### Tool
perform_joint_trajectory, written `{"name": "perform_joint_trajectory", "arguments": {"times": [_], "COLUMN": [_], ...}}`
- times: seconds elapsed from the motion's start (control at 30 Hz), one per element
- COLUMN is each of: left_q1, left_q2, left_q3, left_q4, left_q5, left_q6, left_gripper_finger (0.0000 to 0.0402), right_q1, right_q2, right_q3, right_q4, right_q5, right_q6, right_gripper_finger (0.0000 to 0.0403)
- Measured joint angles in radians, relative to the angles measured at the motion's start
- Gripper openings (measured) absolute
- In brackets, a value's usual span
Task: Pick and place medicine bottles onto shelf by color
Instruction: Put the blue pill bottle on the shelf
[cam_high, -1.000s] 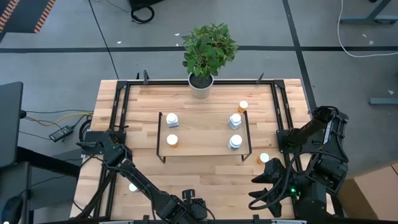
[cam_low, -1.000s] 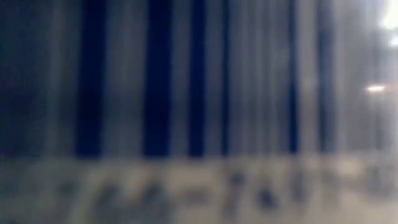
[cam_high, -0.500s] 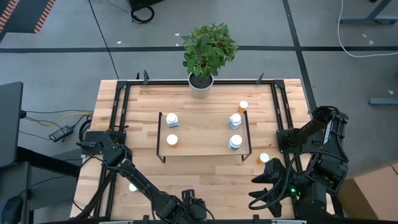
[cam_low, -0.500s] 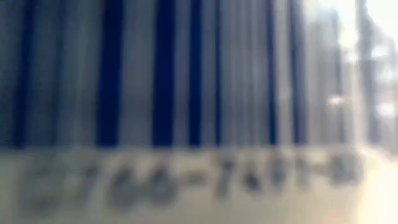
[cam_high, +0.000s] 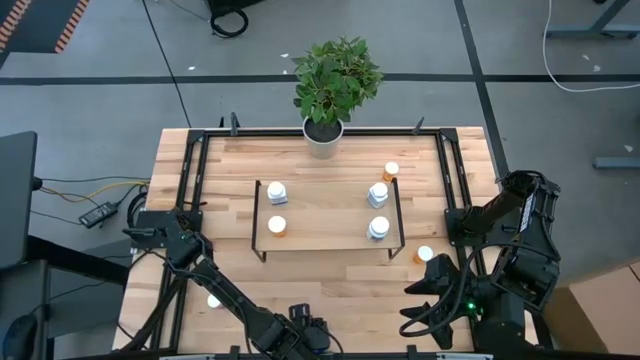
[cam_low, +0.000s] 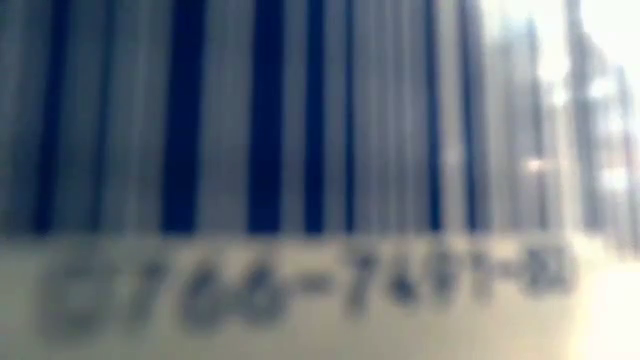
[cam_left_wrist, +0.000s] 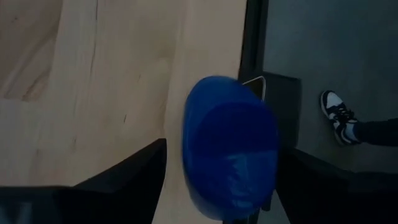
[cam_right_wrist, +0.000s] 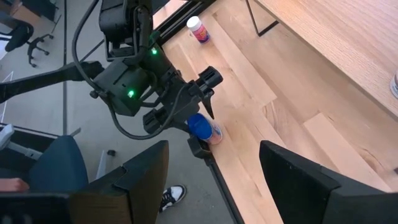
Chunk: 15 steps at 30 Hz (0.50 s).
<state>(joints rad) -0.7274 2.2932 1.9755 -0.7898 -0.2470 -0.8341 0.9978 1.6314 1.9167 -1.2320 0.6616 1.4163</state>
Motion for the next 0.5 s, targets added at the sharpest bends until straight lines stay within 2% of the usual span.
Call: {"name": "perform_joint_trajectory", "arguments": {"times": [0.23,0.43,0.5], "left_q1": [0.002,0.002,0.003], "left_q2": [0.0,0.0,0.0], "left_q3": [0.0,0.0,0.0], "left_q4": [0.027,0.025,0.024], "left_q5": [-0.001,-0.006,-0.006], "left_q6": [0.004,0.007,0.007], "left_gripper_finger": [0.0246,0.0197,0.0196], "right_q1": [0.0,0.0,0.0], "right_q2": [0.0,0.0,0.0], "right_q3": [0.0,0.0,0.0], "right_q4": [0.0,0.0,0.0], "right_q5": [0.0,0.0,0.0], "right_q6": [-0.002,-0.003,-0.003], "right_gripper_finger": [0.0259,0.0259,0.0259]}}
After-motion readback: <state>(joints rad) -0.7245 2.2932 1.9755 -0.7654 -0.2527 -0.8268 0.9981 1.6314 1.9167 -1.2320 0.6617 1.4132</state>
